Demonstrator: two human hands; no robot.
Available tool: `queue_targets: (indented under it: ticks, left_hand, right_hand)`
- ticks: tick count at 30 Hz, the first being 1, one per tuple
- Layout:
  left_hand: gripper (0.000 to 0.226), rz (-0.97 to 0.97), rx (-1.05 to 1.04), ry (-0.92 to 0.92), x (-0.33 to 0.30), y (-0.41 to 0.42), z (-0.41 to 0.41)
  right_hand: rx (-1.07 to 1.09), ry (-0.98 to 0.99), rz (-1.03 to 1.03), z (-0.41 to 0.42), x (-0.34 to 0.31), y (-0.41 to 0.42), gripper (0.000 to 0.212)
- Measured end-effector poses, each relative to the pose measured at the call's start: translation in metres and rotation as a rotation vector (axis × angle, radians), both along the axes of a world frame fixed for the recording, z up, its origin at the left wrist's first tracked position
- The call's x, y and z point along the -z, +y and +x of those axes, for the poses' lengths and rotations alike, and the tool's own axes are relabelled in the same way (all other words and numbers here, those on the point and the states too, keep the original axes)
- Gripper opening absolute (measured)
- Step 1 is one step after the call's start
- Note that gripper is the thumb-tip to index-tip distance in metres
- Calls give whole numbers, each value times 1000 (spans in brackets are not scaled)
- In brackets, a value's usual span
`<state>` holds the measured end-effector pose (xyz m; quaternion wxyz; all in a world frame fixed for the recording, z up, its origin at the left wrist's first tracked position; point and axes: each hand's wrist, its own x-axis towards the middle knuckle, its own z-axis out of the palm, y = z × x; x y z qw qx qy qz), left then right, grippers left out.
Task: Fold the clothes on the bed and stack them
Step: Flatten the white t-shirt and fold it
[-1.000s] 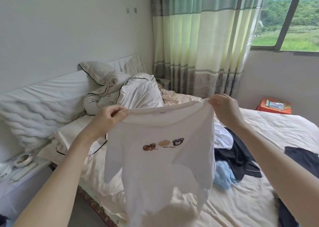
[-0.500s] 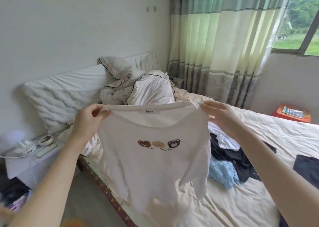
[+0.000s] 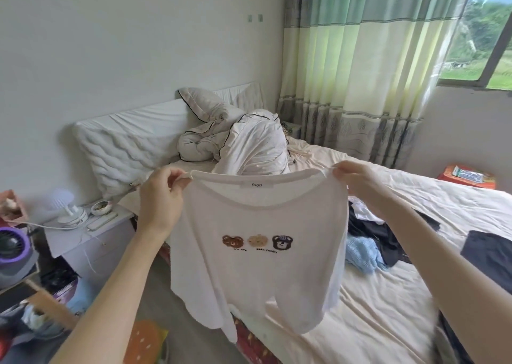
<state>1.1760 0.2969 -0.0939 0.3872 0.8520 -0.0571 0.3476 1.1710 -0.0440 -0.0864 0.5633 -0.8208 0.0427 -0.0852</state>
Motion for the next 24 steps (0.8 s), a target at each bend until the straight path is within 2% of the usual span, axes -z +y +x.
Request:
queue_targets:
  ticks: [2,5,6,9,12,16,24]
  left_hand:
    - [16,-69,-12,7,6,6,-20]
    - [17,-132,-62,-74,2,12,-49]
    - [18,-148,-71,-125,-3,12,-57]
    - [25,-152,-67,-268,-21,12,-74]
    - [29,-46,-137,-290,-25,19,-77]
    - [30,90,-174,-232,-5,35,-71]
    - [23,237,-138,-223,28,46,-7]
  right_hand:
    - [45,-45,-29,-13,0,13,18]
    - [106,-182,190,-39,-5,34,27]
    - [160,-259,205,-47,-9,40,29]
    - [353,-571,36,-66,-19,58,22]
    - [474,-766,-300,-76,-17,63,19]
    - [583,-807,-596,-73,2,60,16]
    - [639,-754,-750,-12,32,64,16]
